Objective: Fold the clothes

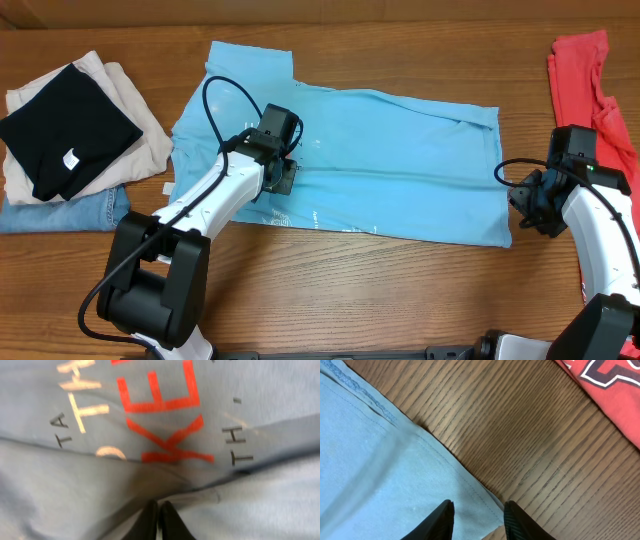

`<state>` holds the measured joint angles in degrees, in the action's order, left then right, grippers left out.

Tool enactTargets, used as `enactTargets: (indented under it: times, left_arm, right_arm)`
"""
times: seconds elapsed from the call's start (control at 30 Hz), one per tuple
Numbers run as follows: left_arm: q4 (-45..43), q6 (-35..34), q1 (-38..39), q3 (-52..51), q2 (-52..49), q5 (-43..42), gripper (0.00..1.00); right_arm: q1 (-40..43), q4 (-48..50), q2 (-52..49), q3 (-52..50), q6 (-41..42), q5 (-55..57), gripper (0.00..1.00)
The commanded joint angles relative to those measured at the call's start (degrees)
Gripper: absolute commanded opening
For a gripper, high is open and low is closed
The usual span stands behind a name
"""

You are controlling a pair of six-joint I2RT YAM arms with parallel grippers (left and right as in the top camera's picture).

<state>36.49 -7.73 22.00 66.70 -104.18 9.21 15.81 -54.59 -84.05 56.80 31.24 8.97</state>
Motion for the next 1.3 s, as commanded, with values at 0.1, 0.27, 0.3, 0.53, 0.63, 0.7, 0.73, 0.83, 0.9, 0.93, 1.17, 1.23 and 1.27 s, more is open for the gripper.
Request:
enactTargets:
  times: [0.1,0.27,0.3,0.53,0.63,0.7,0.73,0.83,0.9,0.93,1.17,1.23,1.27]
  left_arm:
    - [2.8,-1.5,-0.5,1.0,-0.7,-5.6,0.18]
    - [4.3,-1.5,-0.5,1.0,-0.7,-6.3,0.18]
    - [4.4,-1.5,-0.5,1.0,-0.7,-6.3,0.18]
    - [4.6,-1.5,-0.6,0.9,-0.7,-6.3,0.2]
    - [4.1,-1.5,-0.5,-0.1,-0.7,-6.3,0.23]
    - [3.3,-1.5,-0.5,-1.4,-0.7,-6.3,0.26]
    - [3.0,-1.5,-0.5,-1.9,-0.7,-6.3,0.27]
    - [2.5,-1.5,-0.5,-3.3,-0.7,-6.3,0.29]
    - [2.6,-1.5,-0.6,-3.7,-0.7,-6.3,0.29]
    - [2.6,-1.5,-0.6,-3.7,-0.7,-6.2,0.29]
    - [1.9,-1.5,-0.5,-3.6,-0.7,-2.1,0.28]
    - [1.8,-1.5,-0.5,-3.6,-0.7,-2.0,0.3]
    - [1.8,-1.5,-0.5,-3.6,-0.7,-2.3,0.31]
  right_arm:
    - [0.3,0.3,0.0,0.6,-0.2,0.0,0.36]
    - [0.3,0.3,0.0,0.6,-0.2,0.0,0.36]
    - [0.3,0.3,0.0,0.6,-0.2,0.0,0.36]
    - [0.3,0.2,0.0,0.6,-0.2,0.0,0.36]
    - [0.3,0.2,0.0,0.6,-0.2,0.0,0.36]
    - [0.3,0.2,0.0,0.6,-0.2,0.0,0.36]
    - [0.3,0.2,0.0,0.6,-0.2,0.0,0.36]
    - [0.3,0.2,0.0,0.6,-0.2,0.0,0.36]
    - [0.3,0.3,0.0,0.6,-0.2,0.0,0.36]
    - [0.3,0.2,0.0,0.6,-0.2,0.0,0.36]
    - [0.3,0.2,0.0,0.6,-0.2,0.0,0.36]
    - [0.3,0.2,0.0,0.6,-0.2,0.0,0.36]
    - [0.3,0.2,0.0,0.6,-0.2,0.0,0.36]
